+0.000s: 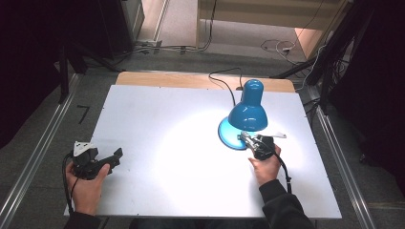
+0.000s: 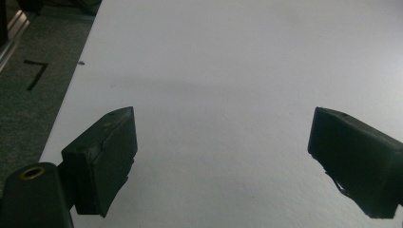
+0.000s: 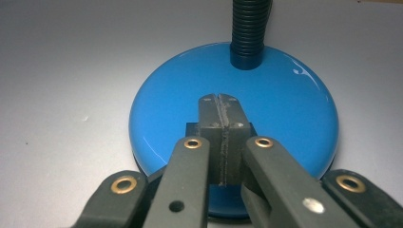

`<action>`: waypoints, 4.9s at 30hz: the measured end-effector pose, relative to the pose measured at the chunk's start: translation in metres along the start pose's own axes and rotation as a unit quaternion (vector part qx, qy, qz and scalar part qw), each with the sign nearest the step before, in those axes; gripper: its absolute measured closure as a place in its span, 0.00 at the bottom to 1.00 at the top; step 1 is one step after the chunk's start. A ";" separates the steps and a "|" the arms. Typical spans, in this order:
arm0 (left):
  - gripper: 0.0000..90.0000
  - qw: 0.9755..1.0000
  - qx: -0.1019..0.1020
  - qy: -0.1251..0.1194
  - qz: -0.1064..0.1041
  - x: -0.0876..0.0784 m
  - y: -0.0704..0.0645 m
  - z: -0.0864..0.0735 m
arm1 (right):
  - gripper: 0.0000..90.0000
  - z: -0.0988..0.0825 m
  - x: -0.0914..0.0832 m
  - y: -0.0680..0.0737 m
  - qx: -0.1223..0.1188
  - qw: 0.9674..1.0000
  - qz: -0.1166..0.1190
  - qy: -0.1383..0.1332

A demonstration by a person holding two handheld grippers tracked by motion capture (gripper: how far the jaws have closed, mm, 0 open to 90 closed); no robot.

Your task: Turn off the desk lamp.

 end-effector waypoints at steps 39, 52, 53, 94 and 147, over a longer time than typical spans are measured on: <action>0.11 1.000 0.003 0.000 -0.001 0.001 -0.002 0.000 | 0.98 -0.003 0.008 0.004 0.003 1.000 0.014 -0.003; 0.11 1.000 0.003 0.001 -0.001 0.001 -0.001 0.000 | 0.98 -0.003 0.013 0.000 0.021 1.000 0.011 -0.006; 0.11 1.000 0.003 0.002 0.000 0.001 -0.001 0.000 | 0.98 -0.003 0.013 0.000 0.020 1.000 0.011 -0.006; 0.11 1.000 0.002 0.003 -0.002 0.002 -0.001 0.000 | 0.25 -0.004 0.003 -0.047 0.057 0.998 -0.020 0.004; 0.11 1.000 0.002 0.003 -0.002 0.002 -0.002 0.000 | 0.23 -0.018 -0.034 -0.088 0.049 0.998 -0.049 0.007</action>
Point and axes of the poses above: each handheld gripper's, and its own axes: x roughly forward along the jaws, z roughly out of its top, y roughly to its left, the point moved 3 cm from there along x, roughly forward along the jaws, and after that the axes turned 13 degrees about -z, right-handed, at the moved point
